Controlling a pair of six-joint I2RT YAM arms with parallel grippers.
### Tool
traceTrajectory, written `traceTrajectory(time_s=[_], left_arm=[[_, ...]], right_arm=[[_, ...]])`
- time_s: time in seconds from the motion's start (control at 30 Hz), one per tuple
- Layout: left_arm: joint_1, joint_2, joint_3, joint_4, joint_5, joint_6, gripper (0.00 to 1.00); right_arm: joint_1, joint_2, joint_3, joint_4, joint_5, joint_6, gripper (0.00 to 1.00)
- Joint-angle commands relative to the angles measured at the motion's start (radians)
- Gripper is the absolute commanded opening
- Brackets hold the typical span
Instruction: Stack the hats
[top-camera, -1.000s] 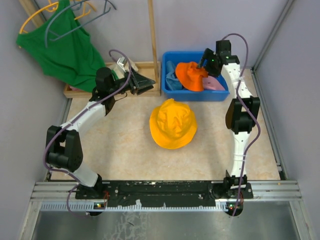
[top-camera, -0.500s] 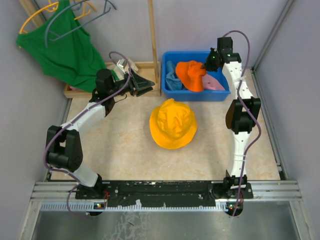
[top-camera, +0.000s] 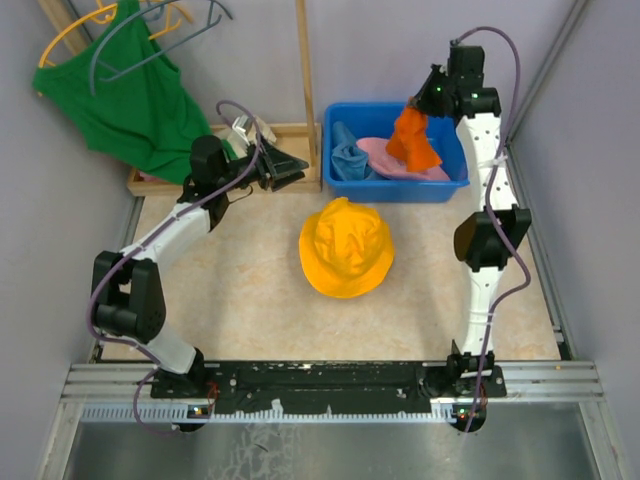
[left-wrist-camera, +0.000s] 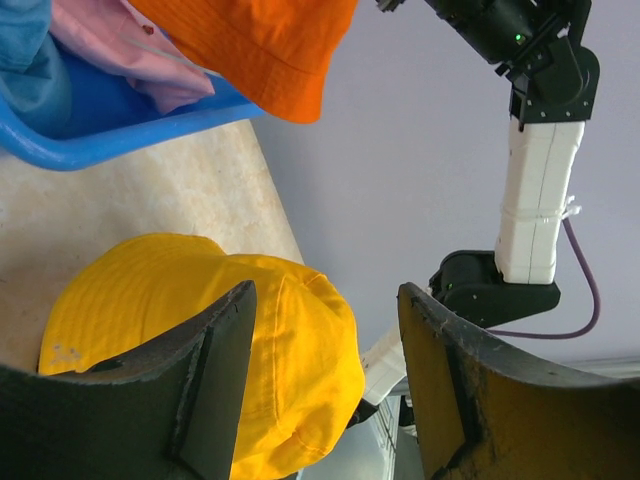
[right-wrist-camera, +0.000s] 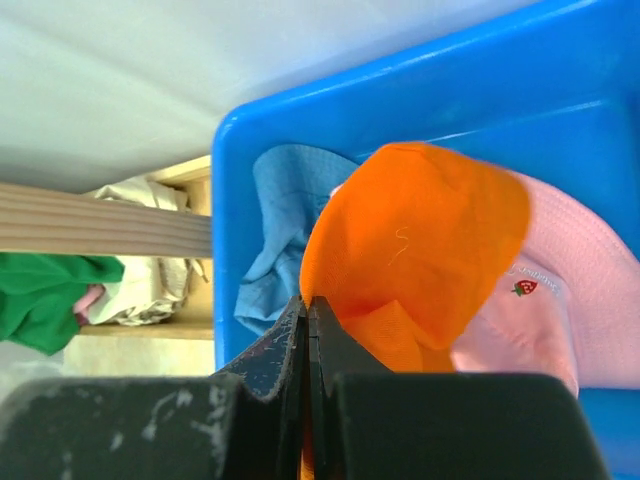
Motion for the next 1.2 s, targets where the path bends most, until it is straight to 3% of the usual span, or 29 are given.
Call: traceTrajectory(time_s=[0.0, 0.3, 0.67, 0.93, 1.17], left_arm=[[0.004, 0.009, 0.061, 0.035, -0.007, -0.021, 0.65], [-0.032, -0.02, 0.009, 0.228, -0.023, -0.232, 0.67], [-0.113, -0.002, -0.069, 0.571, -0.199, -0.562, 0.76], [-0.117, 0.081, 0.044, 0.559, -0.236, -0.525, 0.77], [-0.119, 0.107, 0.076, 0.512, -0.239, -0.468, 0.77]], right_arm=[[-0.004, -0.163, 0.009, 0.027, -0.044, 0.008, 0.0], [0.008, -0.357, -0.073, 0.131, -0.137, 0.194, 0.0], [0.128, -0.441, -0.111, 0.262, -0.189, 0.408, 0.0], [0.187, -0.541, -0.277, 0.304, -0.188, 0.431, 0.0], [0.218, -0.604, -0.306, 0.308, -0.193, 0.456, 0.0]])
